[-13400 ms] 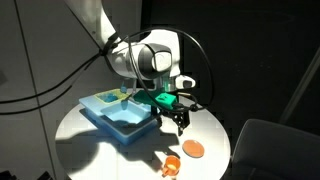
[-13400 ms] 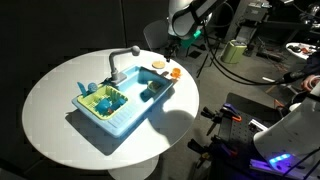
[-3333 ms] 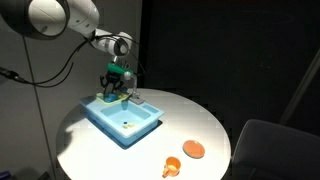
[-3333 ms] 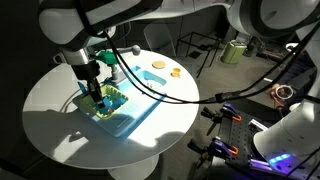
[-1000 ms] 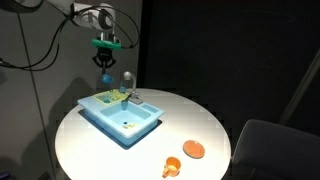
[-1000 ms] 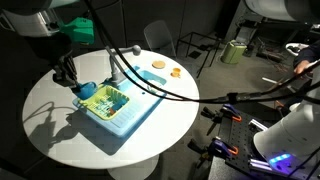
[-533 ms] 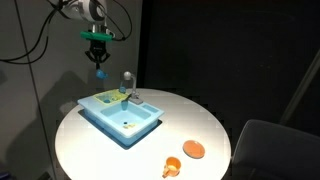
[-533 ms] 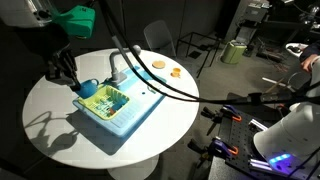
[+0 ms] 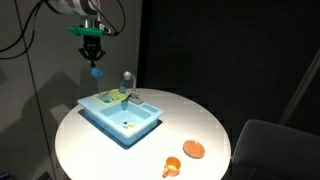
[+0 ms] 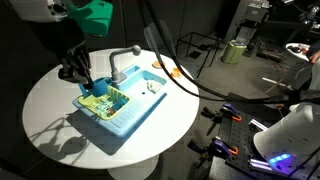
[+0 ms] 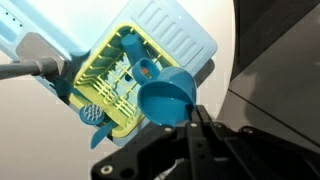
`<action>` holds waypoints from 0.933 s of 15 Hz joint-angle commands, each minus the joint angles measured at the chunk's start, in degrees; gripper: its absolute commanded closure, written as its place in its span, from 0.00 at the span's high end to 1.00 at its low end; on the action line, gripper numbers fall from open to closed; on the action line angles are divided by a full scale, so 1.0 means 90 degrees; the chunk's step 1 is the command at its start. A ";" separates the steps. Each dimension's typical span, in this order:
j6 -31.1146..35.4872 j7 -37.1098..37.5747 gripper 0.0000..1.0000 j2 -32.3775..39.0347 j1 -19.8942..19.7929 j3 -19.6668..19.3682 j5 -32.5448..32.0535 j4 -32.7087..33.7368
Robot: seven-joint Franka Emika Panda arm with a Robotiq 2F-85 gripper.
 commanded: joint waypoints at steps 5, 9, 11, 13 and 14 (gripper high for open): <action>0.0778 0.0560 0.01 -0.1513 -0.0167 0.0137 0.0132 -0.2099; 0.1271 0.0717 0.01 -0.2182 -0.0301 0.0138 0.0382 -0.3031; 0.1523 0.0741 0.01 -0.2537 -0.0382 0.0134 0.0547 -0.3505; 0.1784 0.0756 0.01 -0.2899 -0.0457 0.0121 0.0711 -0.3990; 0.1883 0.0748 0.01 -0.3058 -0.0492 0.0115 0.0795 -0.4195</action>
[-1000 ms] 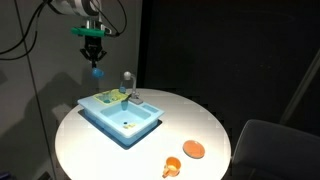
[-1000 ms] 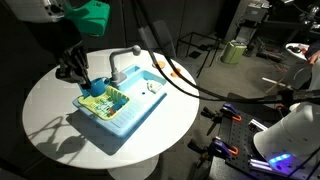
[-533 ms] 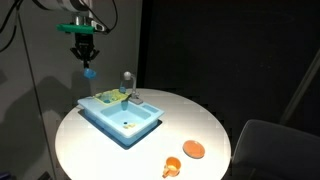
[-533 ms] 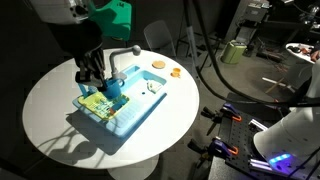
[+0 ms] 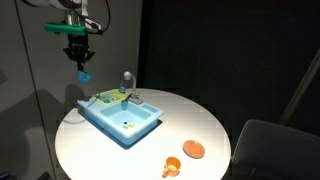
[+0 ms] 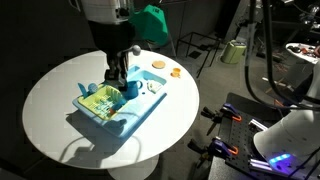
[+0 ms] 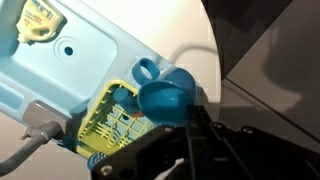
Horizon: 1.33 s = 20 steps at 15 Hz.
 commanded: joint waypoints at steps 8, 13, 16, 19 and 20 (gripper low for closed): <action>0.1201 0.0367 0.01 -0.1982 -0.0462 -0.0052 0.0449 -0.2459; 0.1642 0.0650 0.01 -0.2540 -0.0736 -0.0194 0.0355 -0.3081; 0.1904 0.0751 0.01 -0.2670 -0.0955 -0.0299 0.0290 -0.3294; 0.2190 0.0835 0.01 -0.2688 -0.1170 -0.0396 0.0227 -0.3431; 0.2294 0.0813 0.01 -0.2665 -0.1239 -0.0453 0.0241 -0.3457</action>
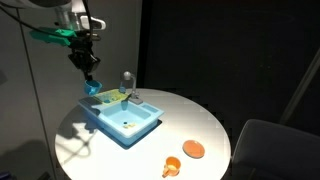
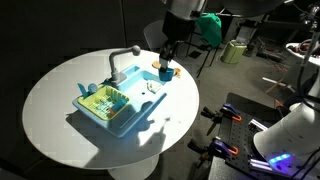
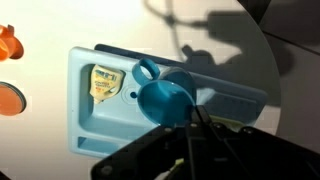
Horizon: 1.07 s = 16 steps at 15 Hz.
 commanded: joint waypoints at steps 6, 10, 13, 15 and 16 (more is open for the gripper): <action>0.0881 0.0134 0.01 -0.0032 -0.0555 -0.0474 -0.0069 -0.0332; 0.1166 0.0133 0.01 0.0087 -0.0822 -0.0764 0.0007 -0.0354; 0.1305 0.0147 0.01 0.0168 -0.0971 -0.0942 0.0050 -0.0380; 0.1333 0.0218 0.01 0.0232 -0.1084 -0.1014 0.0001 -0.0393; 0.1329 0.0268 0.01 0.0267 -0.1136 -0.1042 -0.0034 -0.0396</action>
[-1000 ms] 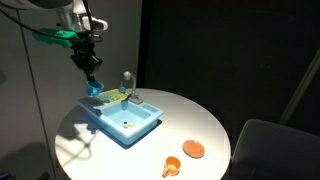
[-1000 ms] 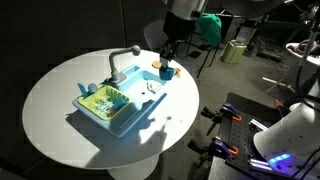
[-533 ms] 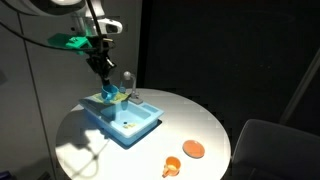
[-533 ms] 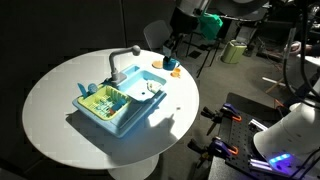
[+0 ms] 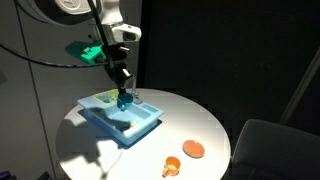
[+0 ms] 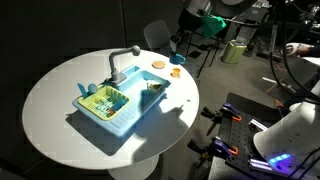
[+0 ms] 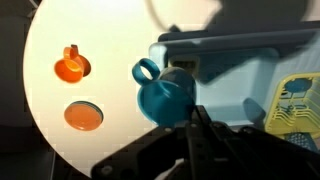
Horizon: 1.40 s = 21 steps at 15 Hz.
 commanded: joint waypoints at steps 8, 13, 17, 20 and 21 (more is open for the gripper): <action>-0.0417 0.0949 0.01 0.0291 -0.0571 -0.0119 -0.0501 0.0098; -0.0869 0.1129 0.01 0.0351 -0.0583 -0.0160 -0.0407 0.0193; -0.0704 0.1011 0.04 0.0295 -0.0545 -0.0177 -0.0397 0.0030; -0.0712 0.1015 0.04 0.0296 -0.0545 -0.0177 -0.0397 0.0030; -0.0713 0.1016 0.04 0.0296 -0.0545 -0.0177 -0.0397 0.0031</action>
